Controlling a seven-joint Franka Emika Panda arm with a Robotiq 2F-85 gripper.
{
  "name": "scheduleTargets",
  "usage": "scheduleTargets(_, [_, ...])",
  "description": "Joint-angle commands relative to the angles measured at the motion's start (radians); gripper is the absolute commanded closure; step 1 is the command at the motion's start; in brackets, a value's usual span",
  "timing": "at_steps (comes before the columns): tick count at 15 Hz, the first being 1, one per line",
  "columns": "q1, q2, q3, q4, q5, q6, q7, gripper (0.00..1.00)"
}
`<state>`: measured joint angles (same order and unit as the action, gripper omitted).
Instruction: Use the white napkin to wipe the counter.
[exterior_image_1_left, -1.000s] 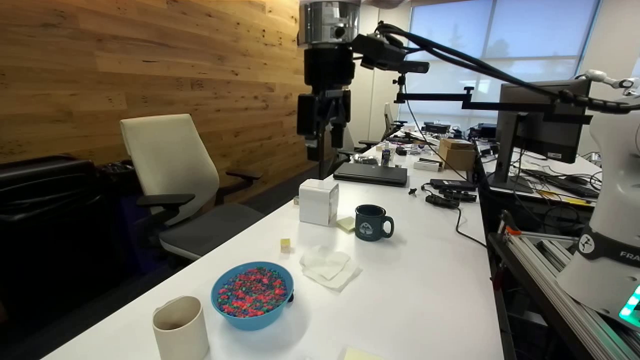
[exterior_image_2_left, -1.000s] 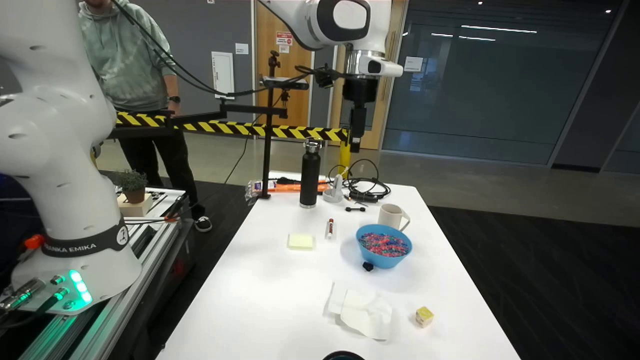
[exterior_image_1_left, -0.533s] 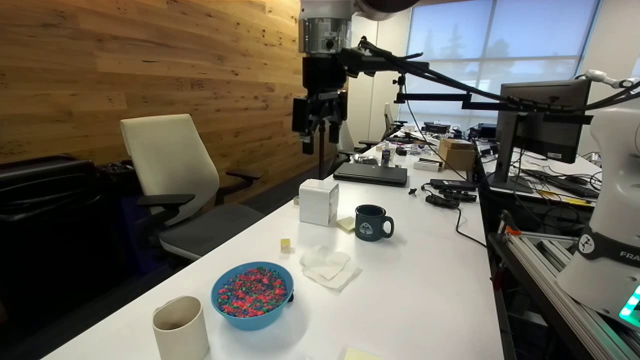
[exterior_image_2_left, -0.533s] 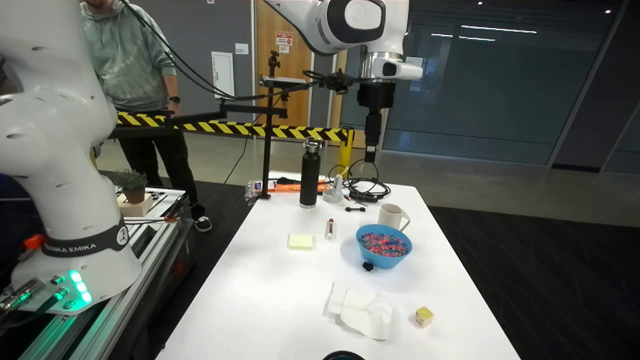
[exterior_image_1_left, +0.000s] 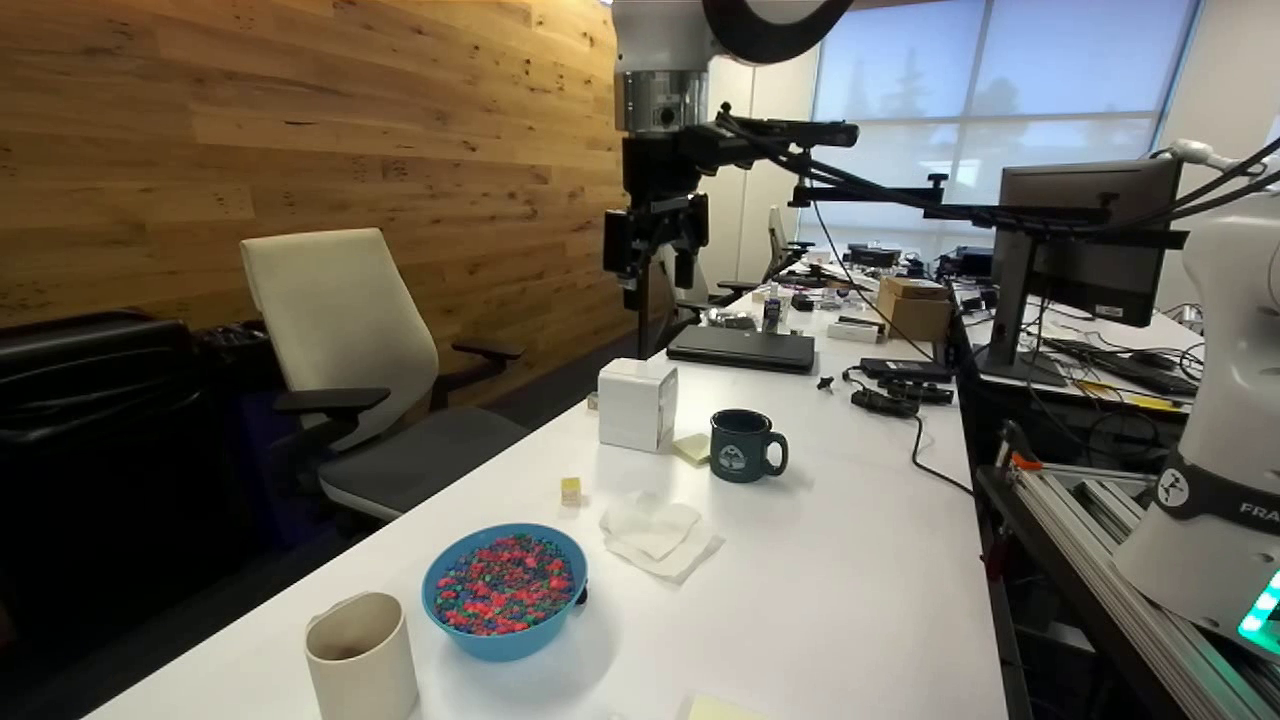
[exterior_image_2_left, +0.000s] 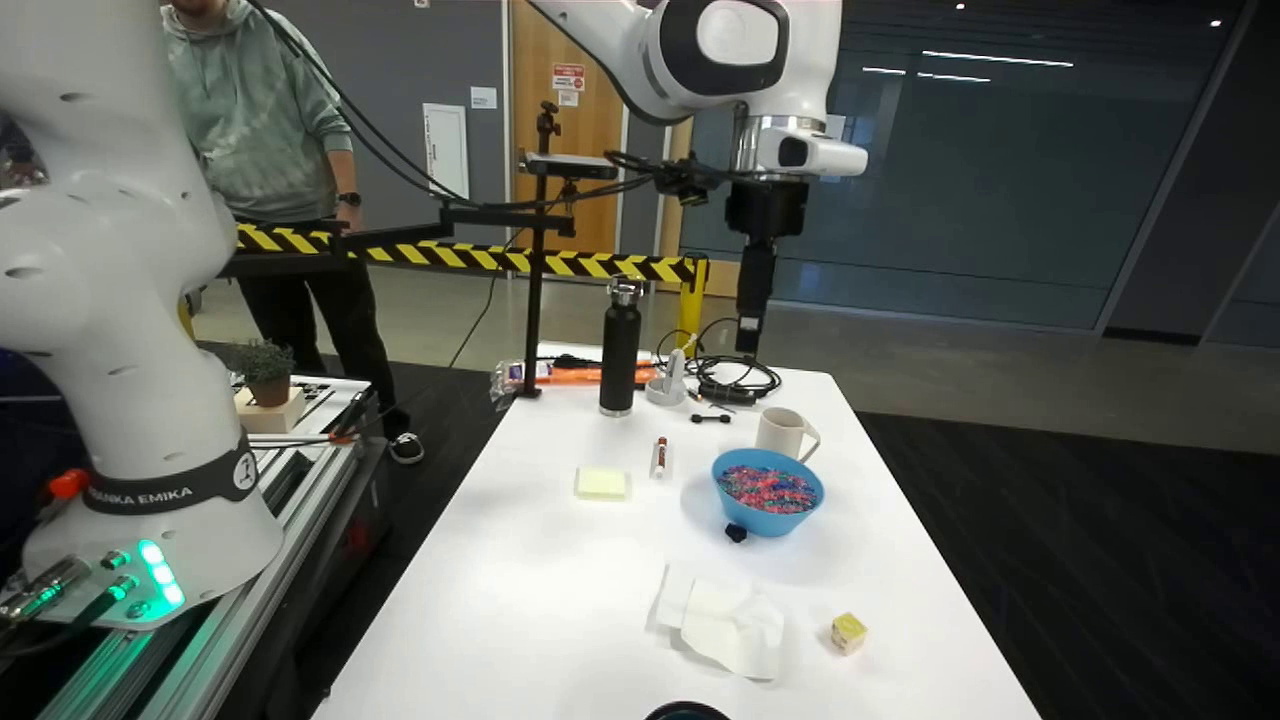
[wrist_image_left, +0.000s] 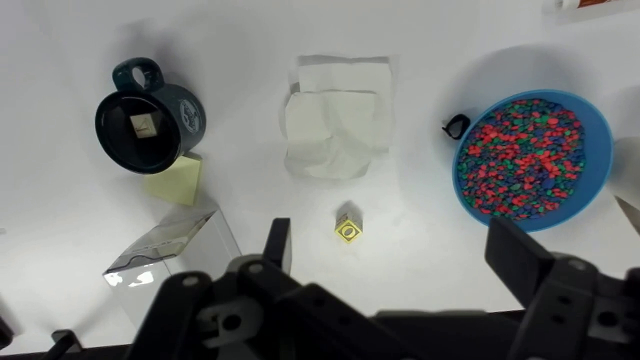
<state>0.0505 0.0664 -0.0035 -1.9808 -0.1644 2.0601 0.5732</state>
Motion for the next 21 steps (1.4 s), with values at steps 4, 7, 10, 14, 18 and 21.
scheduleTargets(4, [-0.024, -0.034, -0.017, -0.132, 0.009, 0.099, 0.031, 0.0])
scheduleTargets(7, [-0.031, -0.03, -0.019, -0.171, 0.012, 0.129, 0.0, 0.0])
scheduleTargets(10, [-0.036, -0.02, -0.023, -0.19, 0.017, 0.139, -0.037, 0.0])
scheduleTargets(14, [-0.043, -0.022, -0.028, -0.225, 0.018, 0.133, -0.058, 0.0])
scheduleTargets(18, [-0.039, -0.001, -0.025, -0.208, 0.005, 0.112, -0.034, 0.0])
scheduleTargets(21, [-0.039, -0.001, -0.025, -0.212, 0.005, 0.114, -0.034, 0.0])
